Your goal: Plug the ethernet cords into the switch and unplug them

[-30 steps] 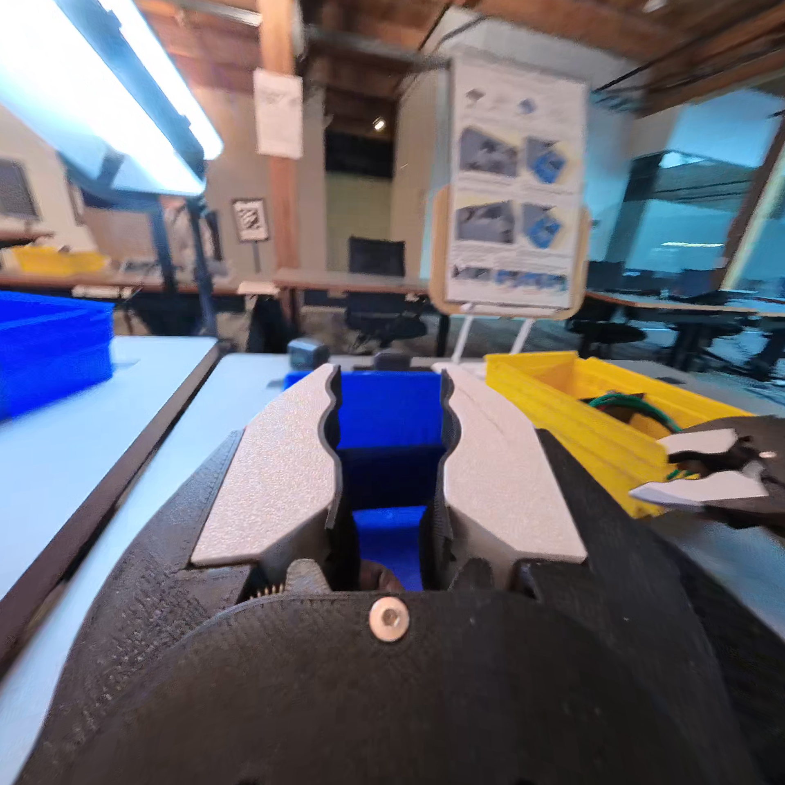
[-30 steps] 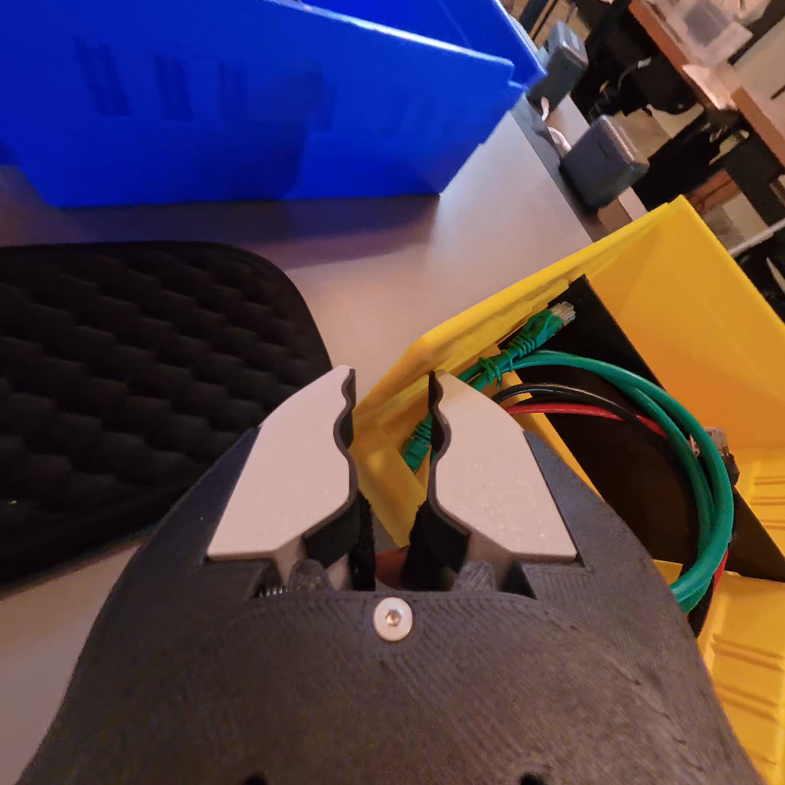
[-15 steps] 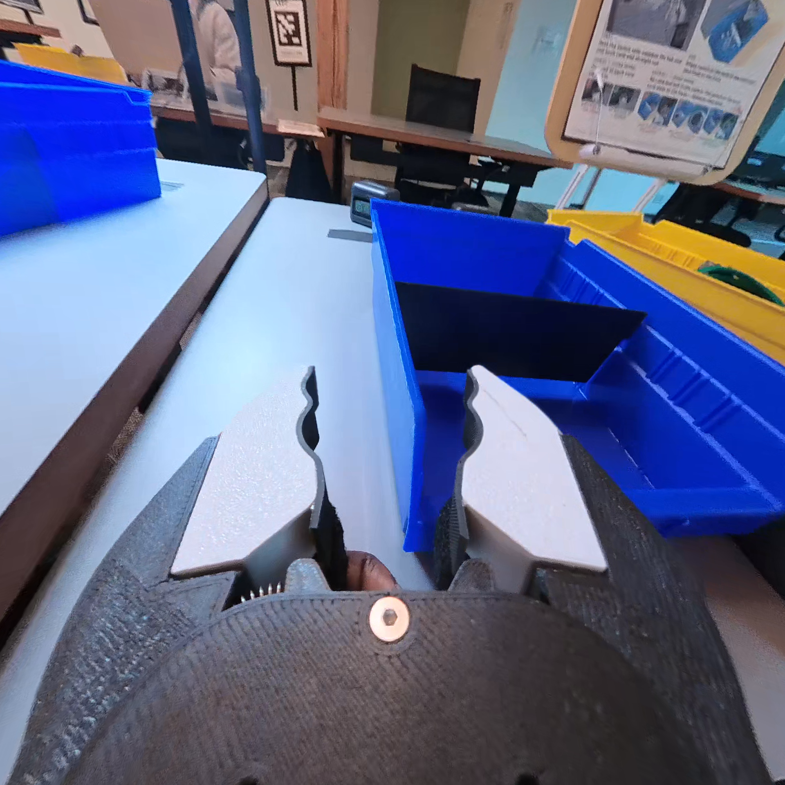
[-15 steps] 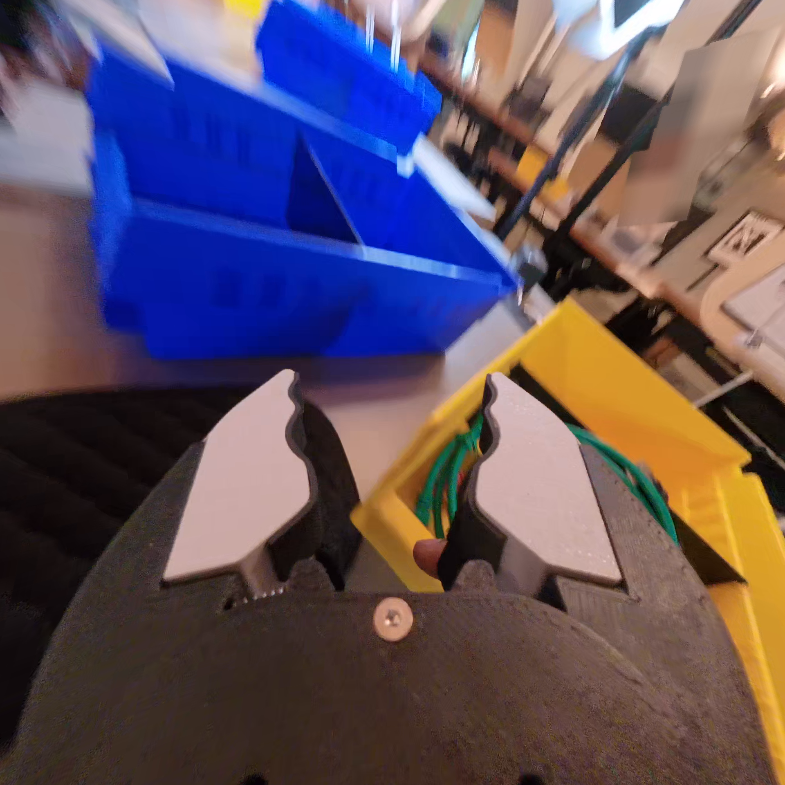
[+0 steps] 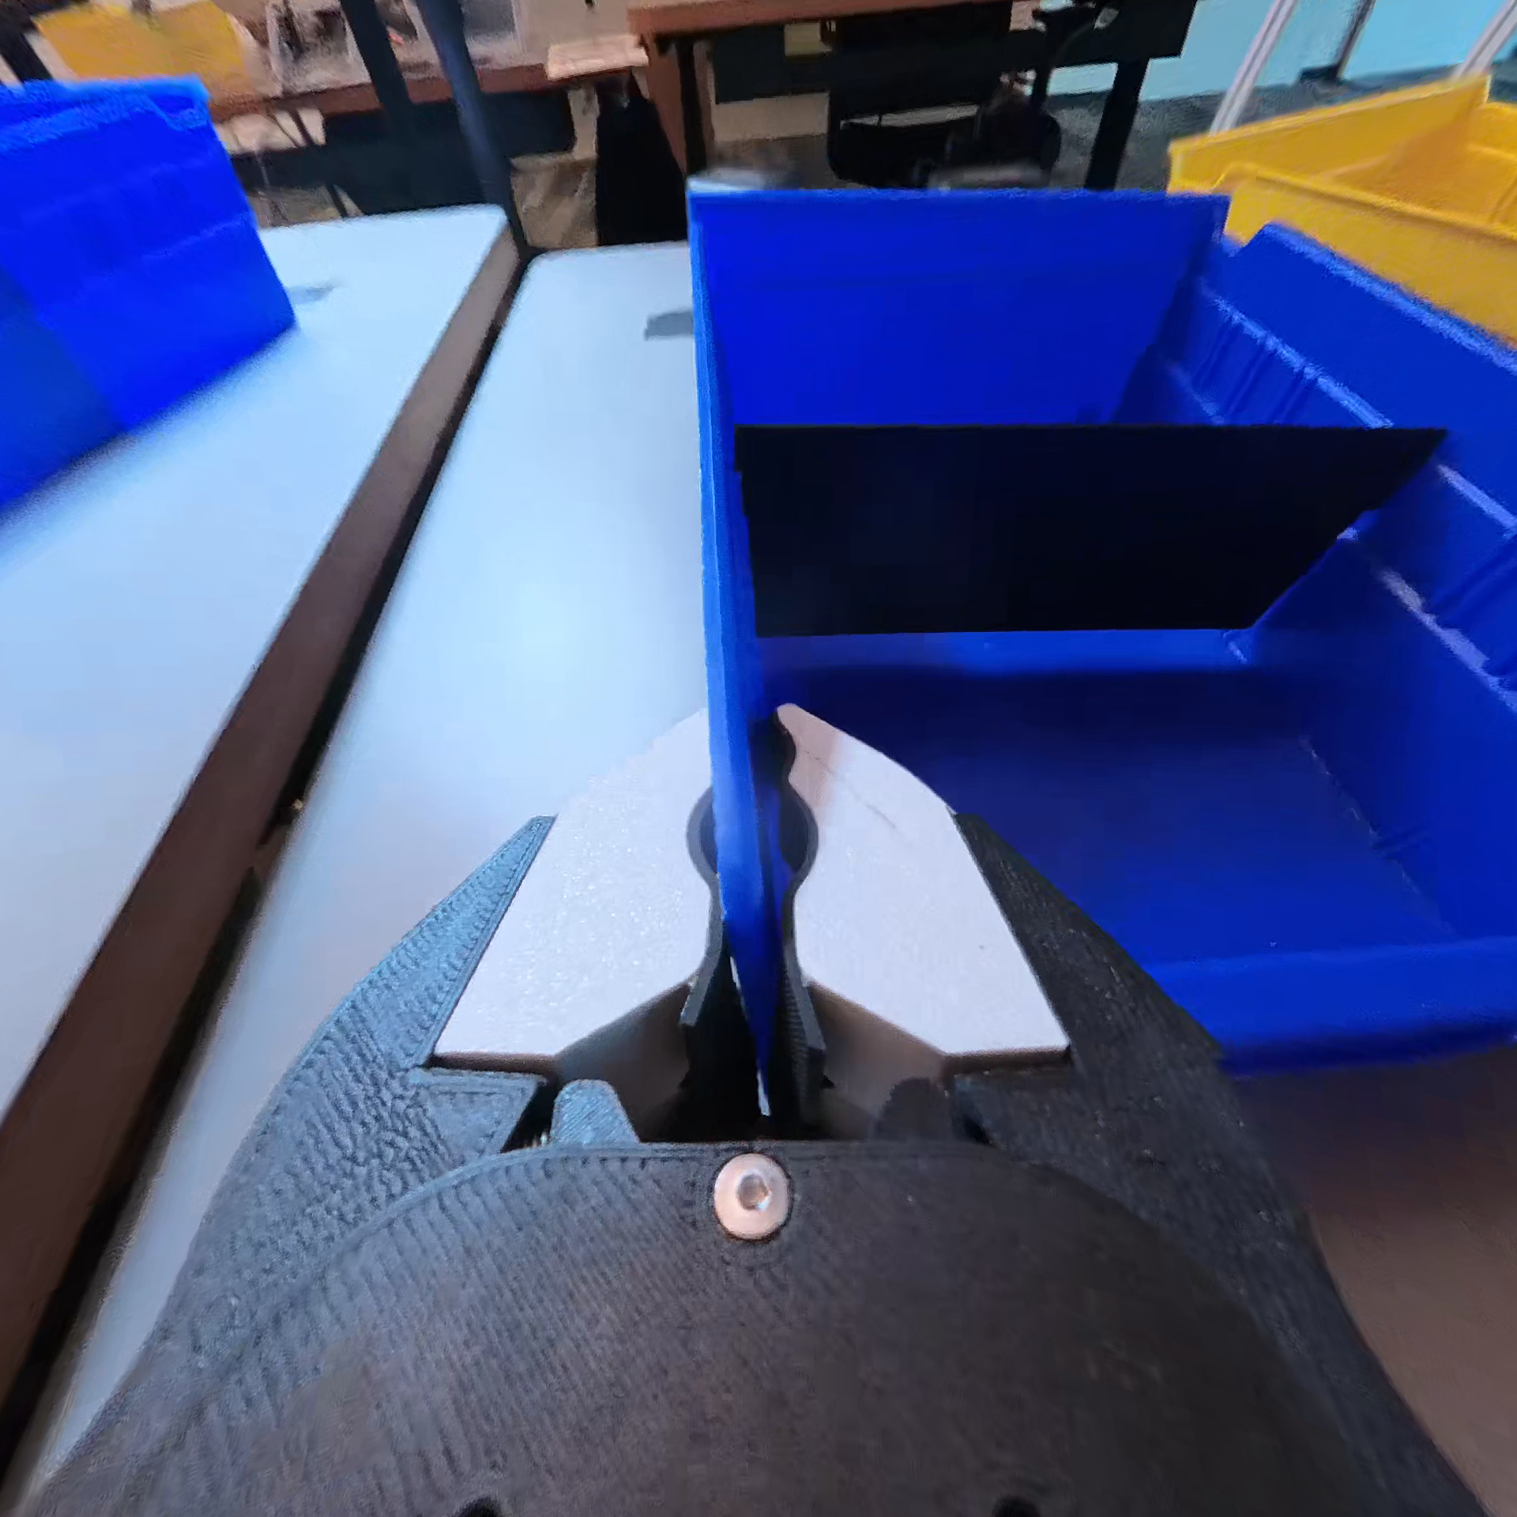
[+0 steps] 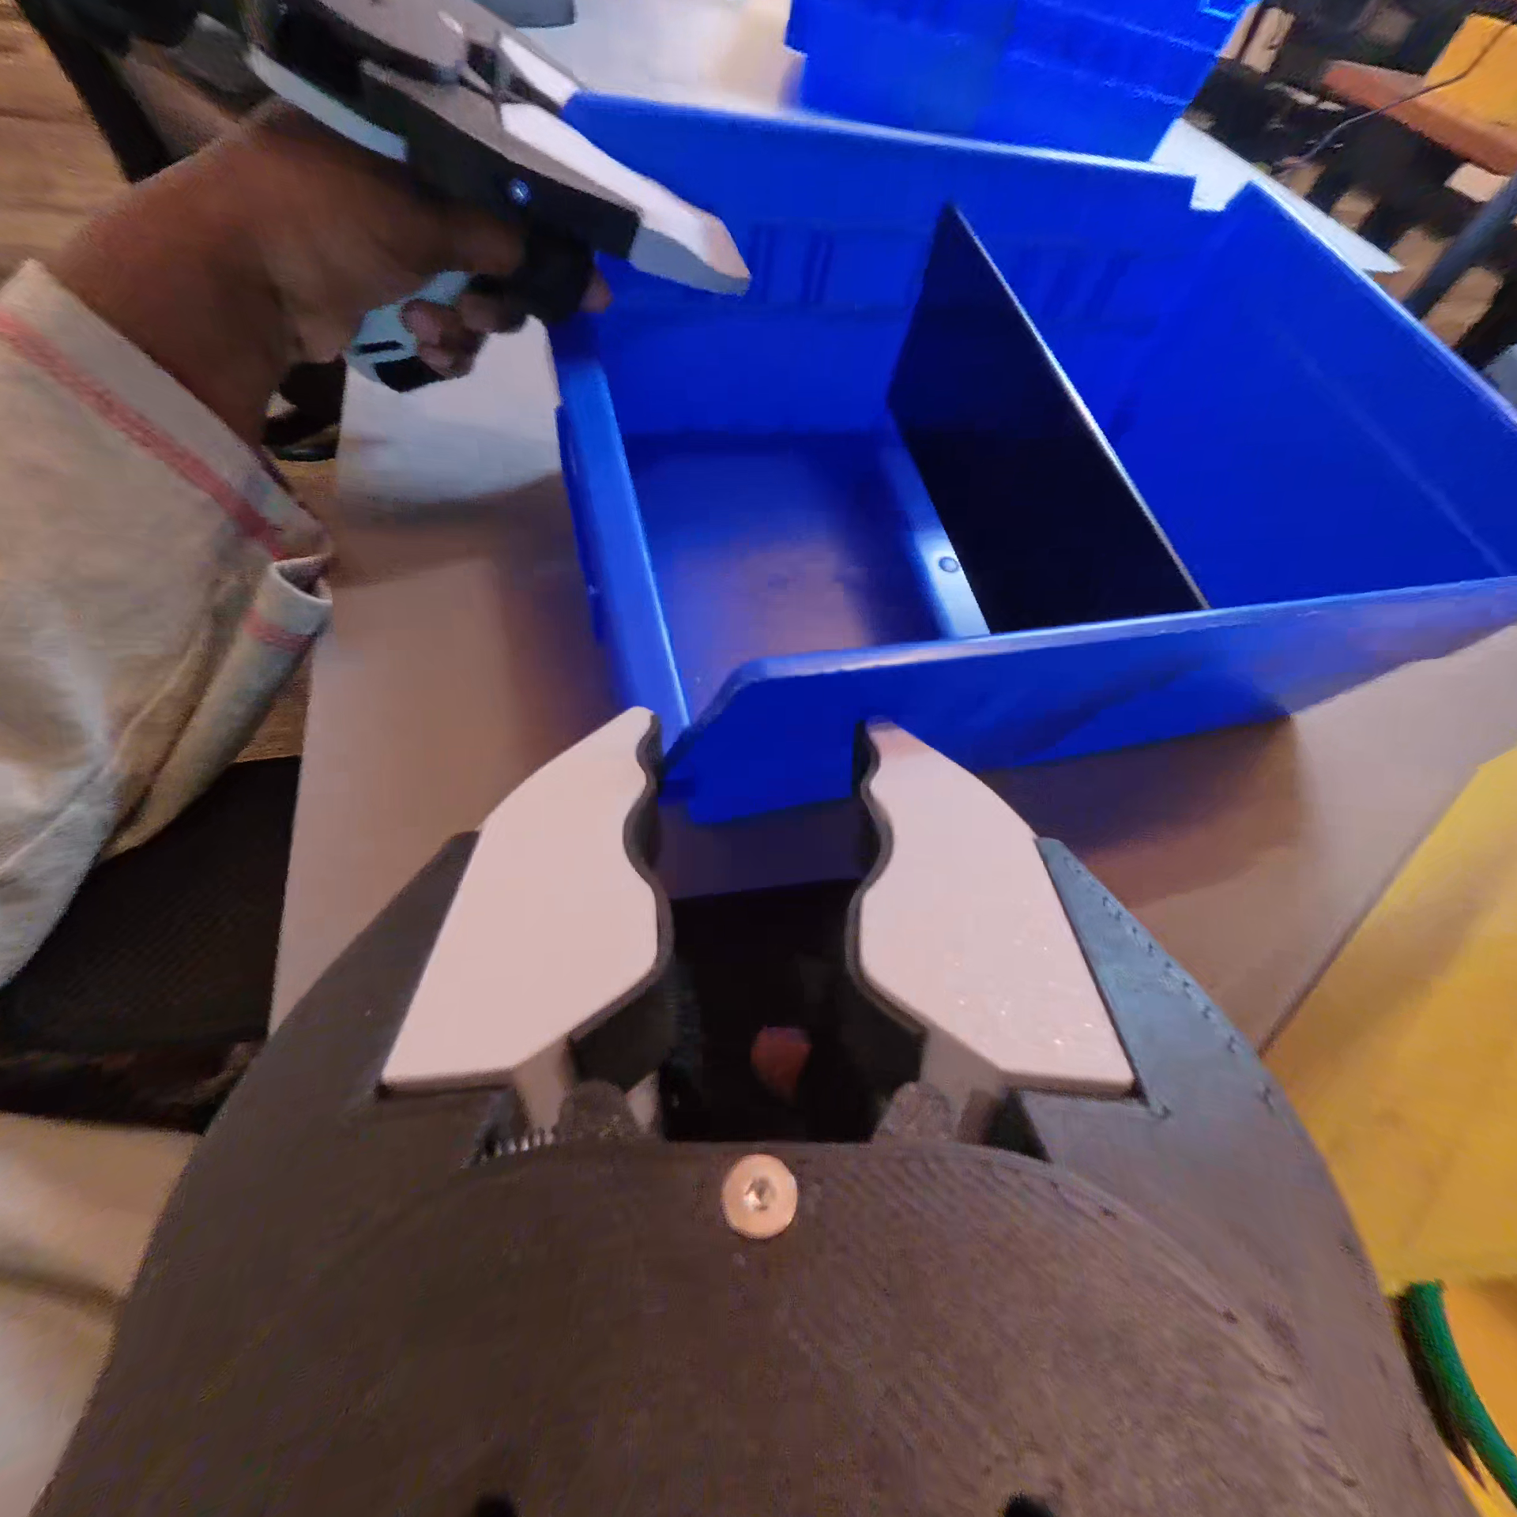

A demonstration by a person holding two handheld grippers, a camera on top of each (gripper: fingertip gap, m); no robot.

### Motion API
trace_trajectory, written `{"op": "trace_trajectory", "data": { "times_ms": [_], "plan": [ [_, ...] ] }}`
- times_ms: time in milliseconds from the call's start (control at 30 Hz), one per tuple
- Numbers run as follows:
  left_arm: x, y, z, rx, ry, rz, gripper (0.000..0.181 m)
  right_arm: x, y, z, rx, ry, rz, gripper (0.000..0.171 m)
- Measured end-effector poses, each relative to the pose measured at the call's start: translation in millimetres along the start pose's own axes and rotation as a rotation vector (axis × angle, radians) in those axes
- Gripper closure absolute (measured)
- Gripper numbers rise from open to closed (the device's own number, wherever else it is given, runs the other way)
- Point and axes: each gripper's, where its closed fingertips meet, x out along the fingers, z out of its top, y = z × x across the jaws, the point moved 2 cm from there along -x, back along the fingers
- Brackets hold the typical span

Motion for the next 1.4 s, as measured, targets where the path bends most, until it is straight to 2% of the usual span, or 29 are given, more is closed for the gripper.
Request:
{"op": "trace_trajectory", "data": {
  "times_ms": [133, 233, 300, 500, 667, 833, 1000, 1100, 1200, 1400],
  "plan": [
    [-19.5, -4.2, 28.0, 0.096, -0.034, 0.137, 0.176, -10.2, -7.4, 5.9, -0.105, -0.067, -0.073, 0.151],
    [-37.6, -11.1, 54.3, 0.115, -0.148, 0.192, 0.176, -23.8, -13.5, 18.8, -0.181, -0.147, -0.143, 0.153],
    [-51.2, -19.7, 77.9, 0.074, -0.289, 0.201, 0.176, -42.4, -20.8, 35.3, -0.260, -0.218, -0.230, 0.154],
    [-75.6, -88.3, 143.5, -0.080, -0.767, 0.095, 0.175, -139.4, -47.9, 68.9, -0.516, -0.401, -0.595, 0.158],
    [-53.7, -179.7, 169.3, -0.232, -0.888, -0.111, 0.175, -235.2, -66.1, 58.4, -0.533, -0.482, -0.826, 0.161],
    [-22.6, -279.5, 201.7, -0.242, -0.836, -0.313, 0.174, -318.6, -87.2, 27.7, -0.453, -0.435, -1.028, 0.161],
    [25.8, -389.2, 212.7, -0.246, -0.623, -0.553, 0.174, -391.7, -105.9, -13.7, -0.297, -0.446, -1.131, 0.159],
    [57.9, -450.4, 199.5, -0.224, -0.464, -0.651, 0.174, -421.9, -119.2, -51.5, -0.189, -0.412, -1.184, 0.159],
    [78.6, -497.6, 178.3, -0.188, -0.369, -0.659, 0.174, -446.7, -136.0, -91.9, -0.090, -0.344, -1.268, 0.159],
    [113.7, -549.7, 128.9, -0.202, -0.185, -0.667, 0.174, -465.6, -155.7, -152.2, 0.172, -0.369, -1.226, 0.158]
  ]
}}
